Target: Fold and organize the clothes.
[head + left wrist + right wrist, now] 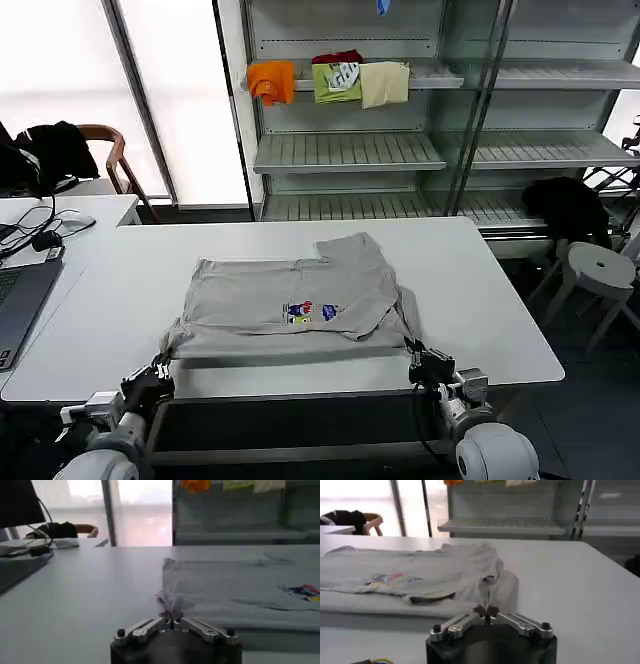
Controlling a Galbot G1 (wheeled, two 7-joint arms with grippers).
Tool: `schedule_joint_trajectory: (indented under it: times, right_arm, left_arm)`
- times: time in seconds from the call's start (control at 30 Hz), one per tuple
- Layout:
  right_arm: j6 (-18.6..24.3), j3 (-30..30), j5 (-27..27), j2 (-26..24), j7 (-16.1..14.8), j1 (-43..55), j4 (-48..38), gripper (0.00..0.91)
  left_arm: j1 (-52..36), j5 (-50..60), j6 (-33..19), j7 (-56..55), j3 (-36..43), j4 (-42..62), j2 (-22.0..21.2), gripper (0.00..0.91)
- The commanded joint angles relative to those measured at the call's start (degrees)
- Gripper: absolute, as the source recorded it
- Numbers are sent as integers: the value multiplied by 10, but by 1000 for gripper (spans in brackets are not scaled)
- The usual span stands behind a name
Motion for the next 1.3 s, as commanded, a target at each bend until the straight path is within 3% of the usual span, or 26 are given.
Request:
schedule_joint_trajectory:
  times: [0.03, 0.07, 0.1, 0.13, 0.17, 0.23, 0.57, 0.83, 1.13, 1.3]
  right_arm:
    - [1, -4, -10, 0, -2, -33, 23, 0]
    - [1, -5, -14, 0, -3, -35, 24, 0]
    - [1, -6, -17, 0, -5, -40, 25, 0]
    - [1, -7, -18, 1, -4, -42, 25, 0]
    - [1, -7, -19, 1, -3, -46, 26, 30]
    - [1, -7, -24, 2, -1, -54, 27, 907]
    - [2, 8, -6, 22, 55, -23, 45, 907]
    - [2, 7, -18, 25, 55, 72, 20, 907]
    - [-1, -38, 20, 52, 44, 285, -155, 907]
    - [-1, -53, 21, 49, 35, 319, -190, 907]
  left_arm:
    - [64, -26, 1, -19, -30, -44, -3, 0]
    - [64, -26, 2, -19, -28, -43, -3, 10]
    - [63, -25, 3, -18, -27, -42, -4, 81]
    - [62, -24, 4, -16, -25, -41, -4, 836]
    - [62, -23, 3, -15, -24, -41, -4, 907]
    - [59, -11, 1, -15, -20, -38, -6, 907]
    - [32, -1, -1, -22, -24, -42, -11, 907]
    - [-54, 14, -5, -3, -31, -25, -11, 907]
    - [-236, 23, 17, 53, 18, 83, 7, 907]
    - [-266, 33, 17, 75, 33, 101, 9, 907]
